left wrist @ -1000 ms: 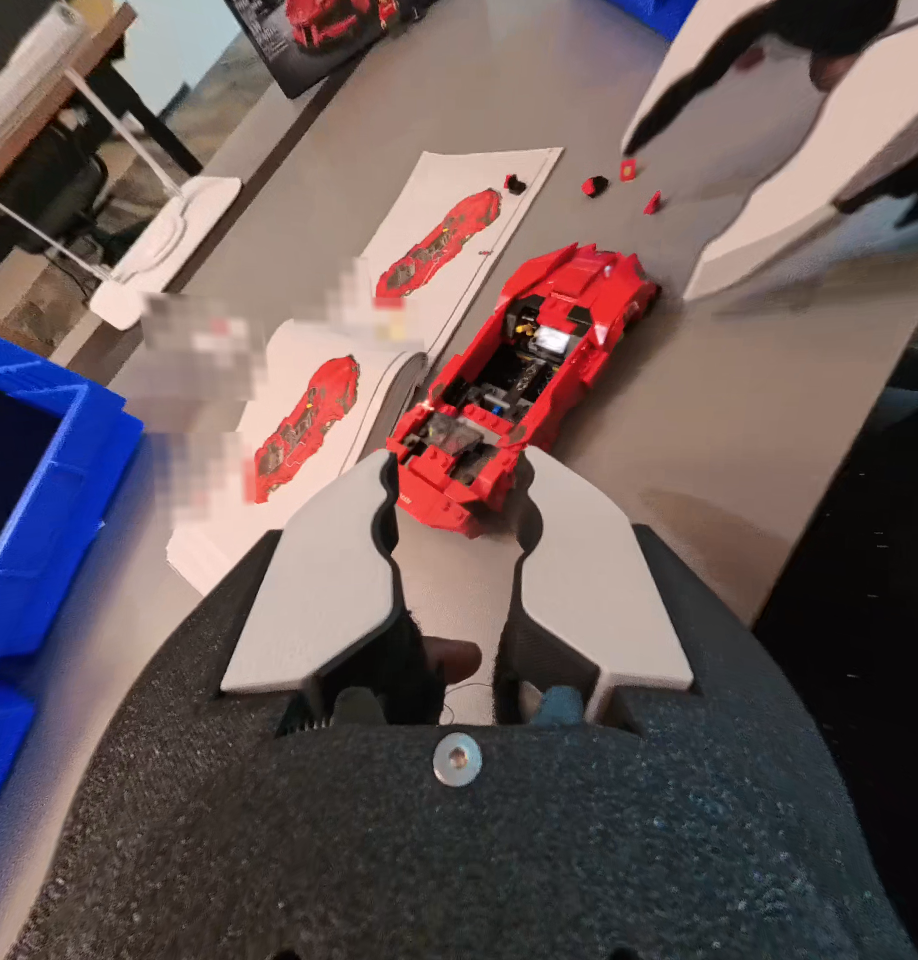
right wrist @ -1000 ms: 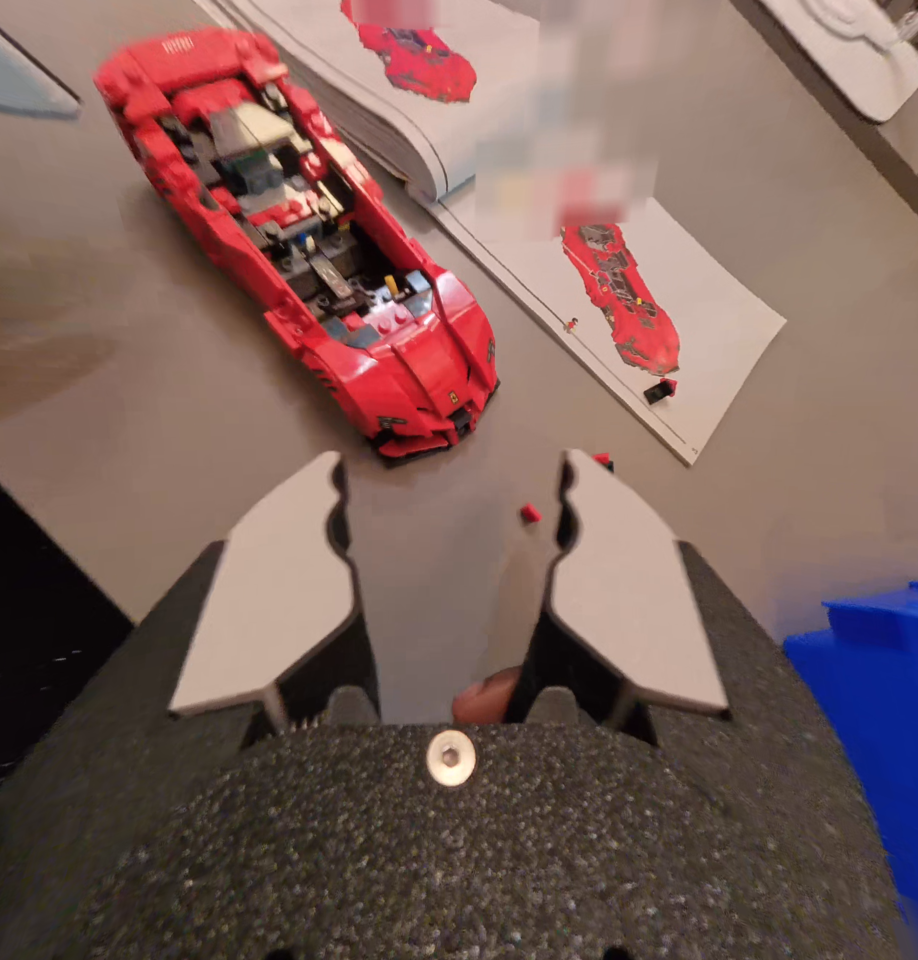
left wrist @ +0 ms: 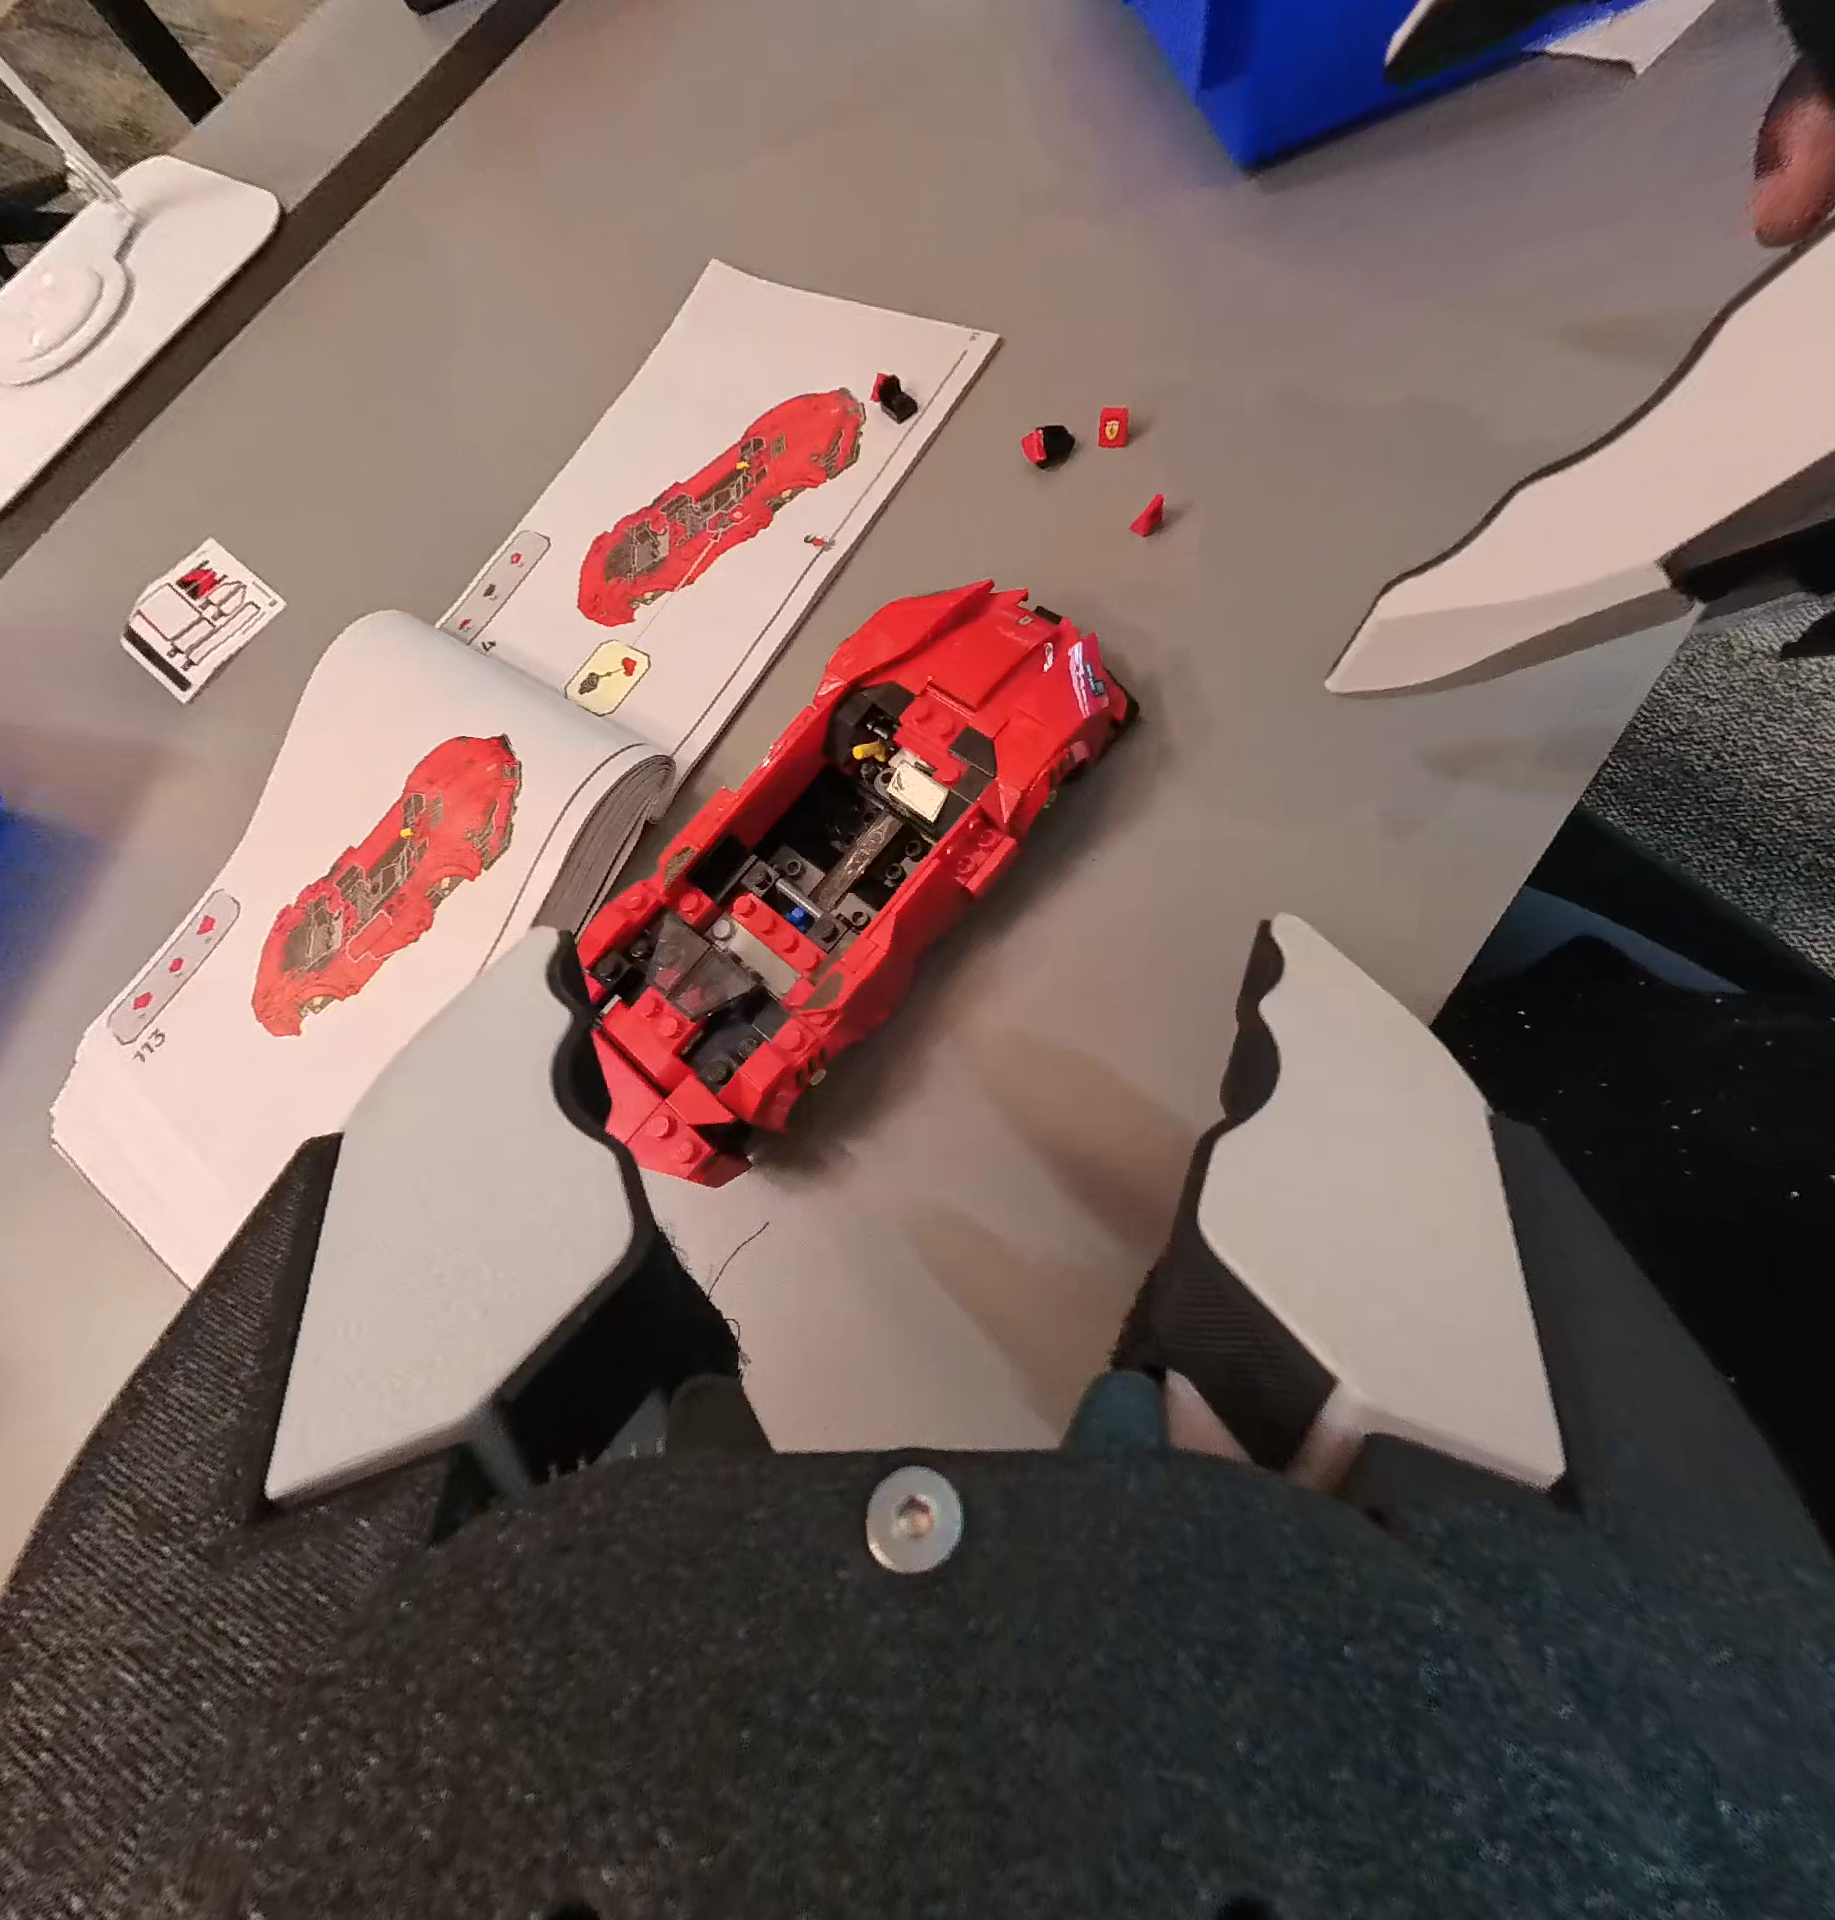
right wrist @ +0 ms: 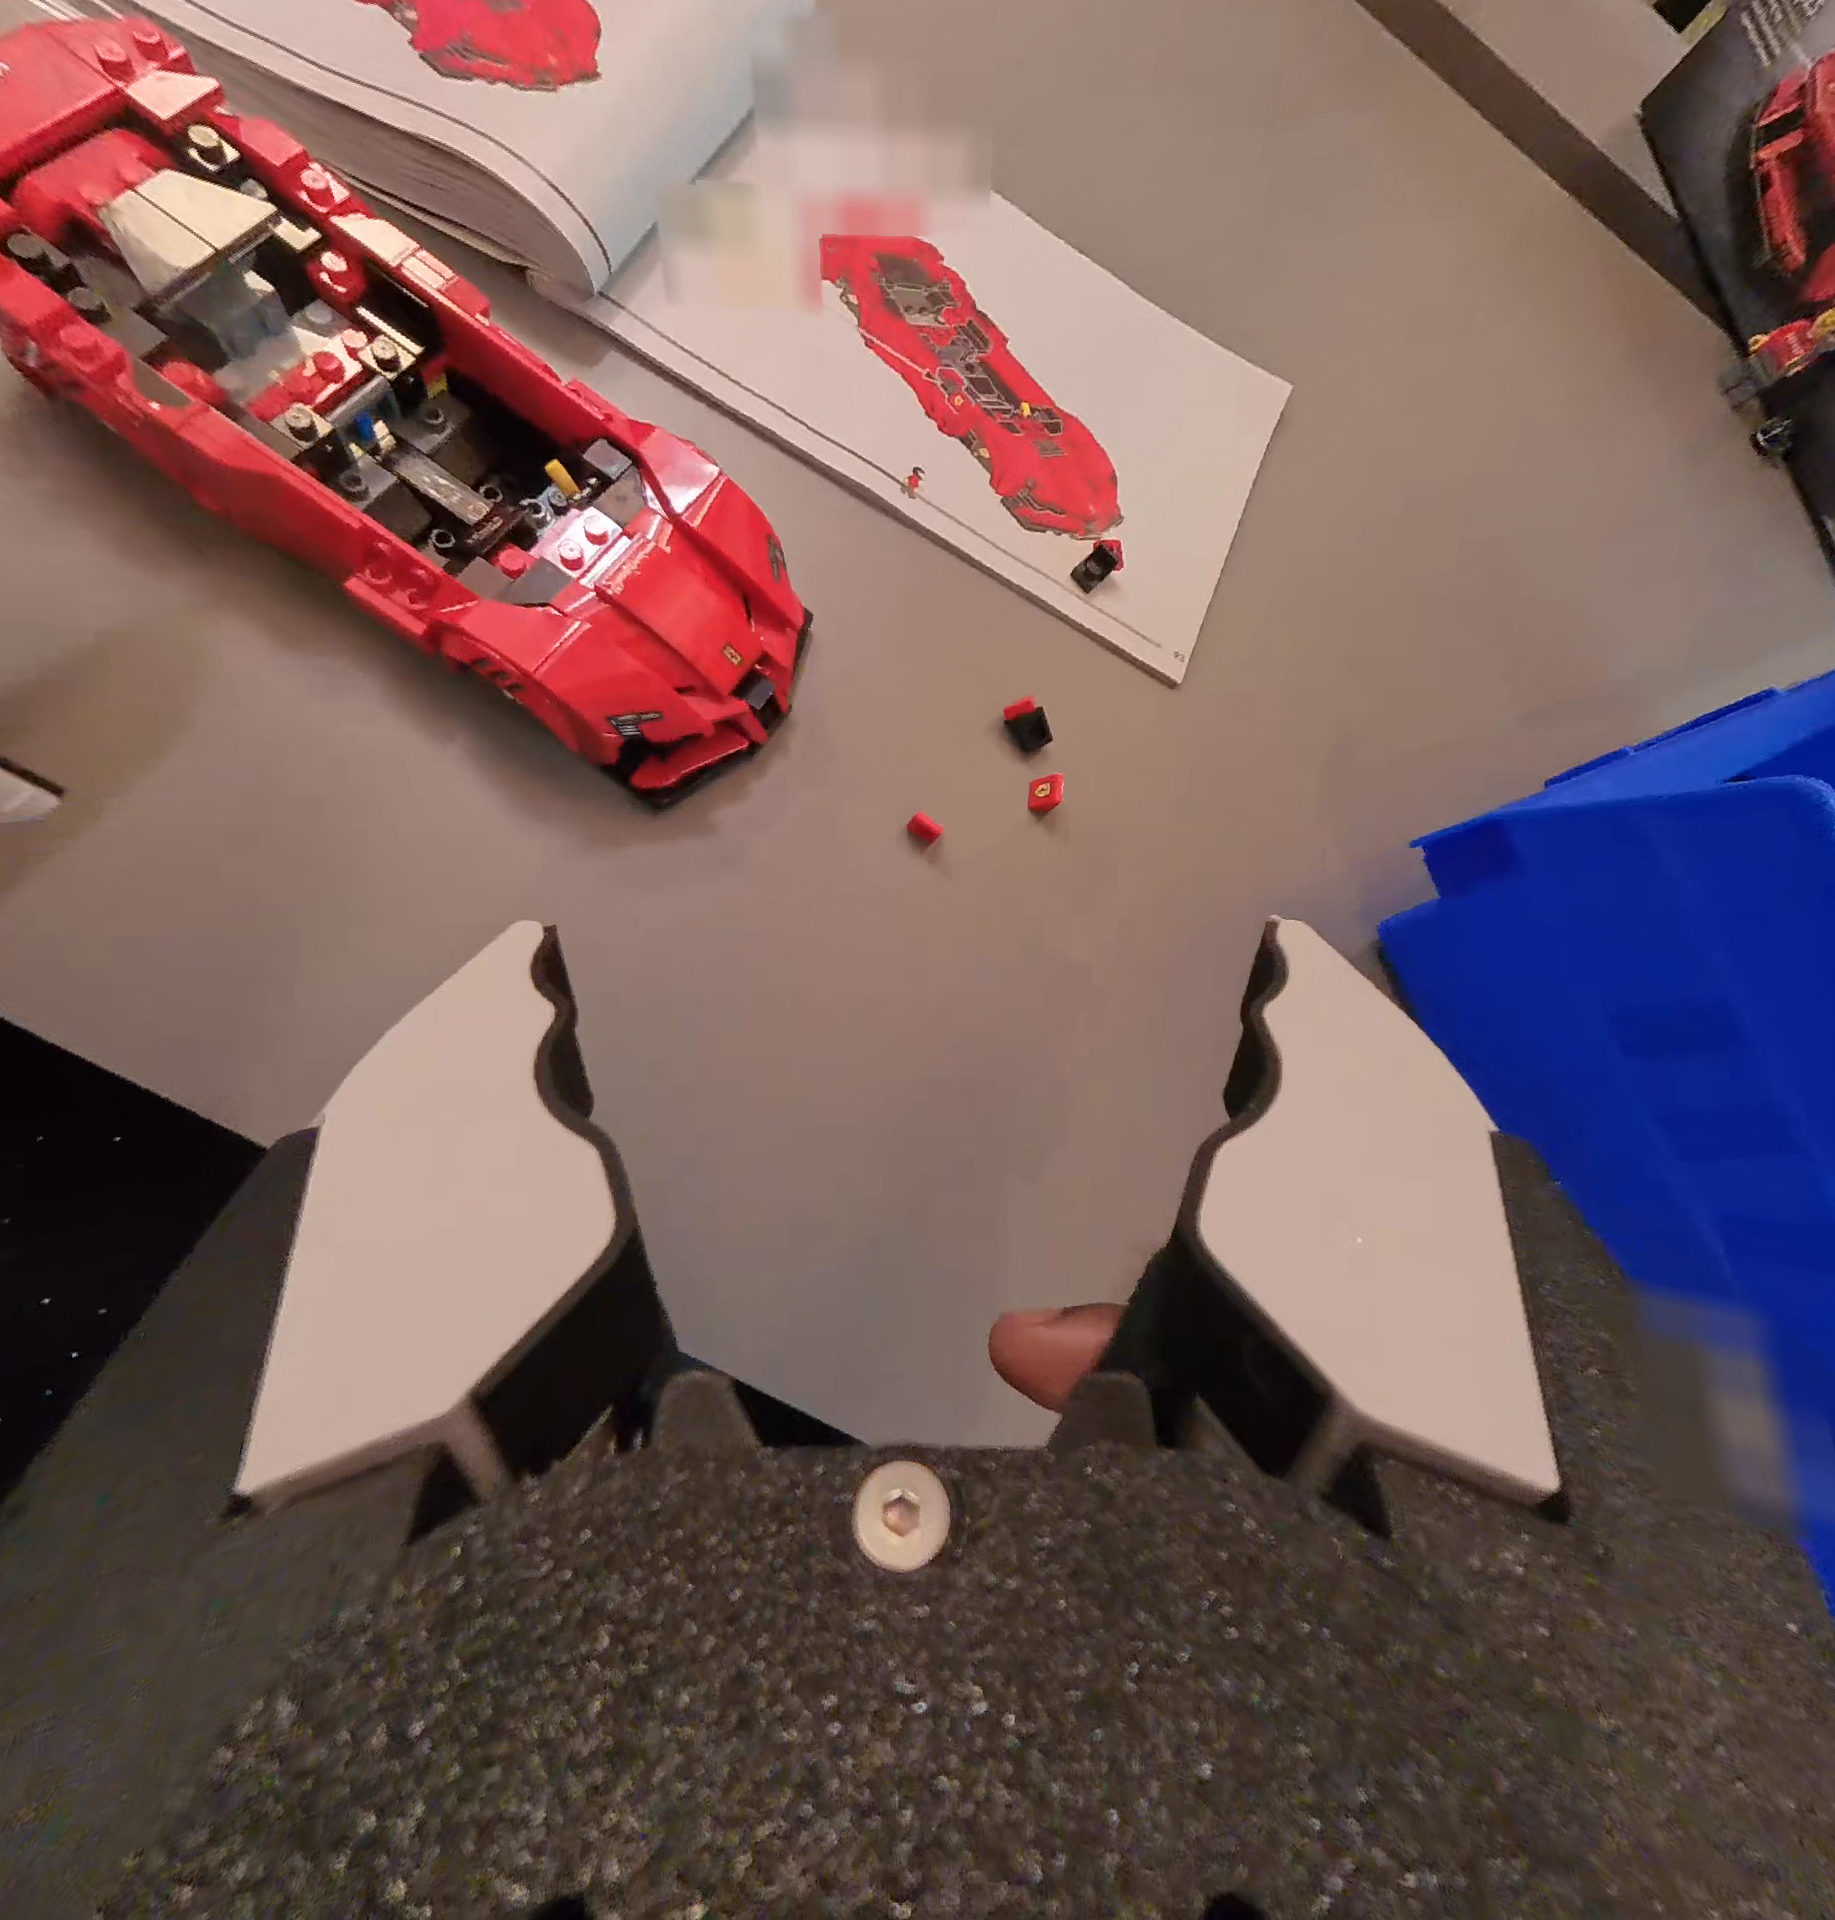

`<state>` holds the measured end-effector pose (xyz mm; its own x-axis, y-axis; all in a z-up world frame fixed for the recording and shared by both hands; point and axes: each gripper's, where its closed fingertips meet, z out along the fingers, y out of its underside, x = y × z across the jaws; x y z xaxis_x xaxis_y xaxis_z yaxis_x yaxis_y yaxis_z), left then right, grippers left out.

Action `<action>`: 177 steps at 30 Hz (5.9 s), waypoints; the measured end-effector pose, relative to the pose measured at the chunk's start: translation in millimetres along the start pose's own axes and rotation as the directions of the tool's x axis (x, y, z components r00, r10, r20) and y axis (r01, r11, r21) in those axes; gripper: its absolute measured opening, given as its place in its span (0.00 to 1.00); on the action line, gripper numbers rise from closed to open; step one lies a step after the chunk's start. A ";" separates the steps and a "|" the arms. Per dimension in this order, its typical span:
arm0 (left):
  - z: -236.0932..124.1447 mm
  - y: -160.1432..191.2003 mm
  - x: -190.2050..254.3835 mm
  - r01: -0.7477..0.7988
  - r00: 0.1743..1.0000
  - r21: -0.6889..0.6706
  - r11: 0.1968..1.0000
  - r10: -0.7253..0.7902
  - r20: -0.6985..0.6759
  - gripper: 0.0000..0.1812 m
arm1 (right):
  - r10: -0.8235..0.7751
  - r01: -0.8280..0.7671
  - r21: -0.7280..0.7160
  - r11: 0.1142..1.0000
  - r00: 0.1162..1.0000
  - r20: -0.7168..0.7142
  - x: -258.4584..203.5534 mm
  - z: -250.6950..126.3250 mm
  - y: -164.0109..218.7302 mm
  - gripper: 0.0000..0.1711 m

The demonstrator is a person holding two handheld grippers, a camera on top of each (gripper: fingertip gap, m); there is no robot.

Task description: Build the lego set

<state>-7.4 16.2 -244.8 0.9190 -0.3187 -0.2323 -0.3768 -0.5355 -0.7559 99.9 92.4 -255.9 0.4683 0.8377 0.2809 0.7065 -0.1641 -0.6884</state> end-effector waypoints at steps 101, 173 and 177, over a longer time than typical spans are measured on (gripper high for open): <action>8.0 16.2 -5.9 -0.324 0.901 0.137 0.936 0.350 -0.256 0.26 | -0.336 0.220 0.297 0.929 0.836 0.434 -68.1 6.3 -15.7 0.26; -61.1 -106.5 36.6 -0.106 0.873 0.858 0.503 0.460 -0.162 0.08 | -0.013 -0.659 -0.421 0.624 -0.547 0.837 -73.6 -104.3 -114.2 0.04; -60.7 -104.6 39.2 -0.112 0.862 0.856 0.505 0.478 -0.169 0.07 | -0.014 -0.653 -0.421 0.629 -0.552 0.834 -74.1 -103.9 -113.3 0.05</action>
<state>61.0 12.3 -137.7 0.5928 -0.6625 -0.4580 -0.1936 0.4348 -0.8795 40.3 -5.3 -129.3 -0.7106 -0.0256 -0.7031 0.3627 -0.8697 -0.3348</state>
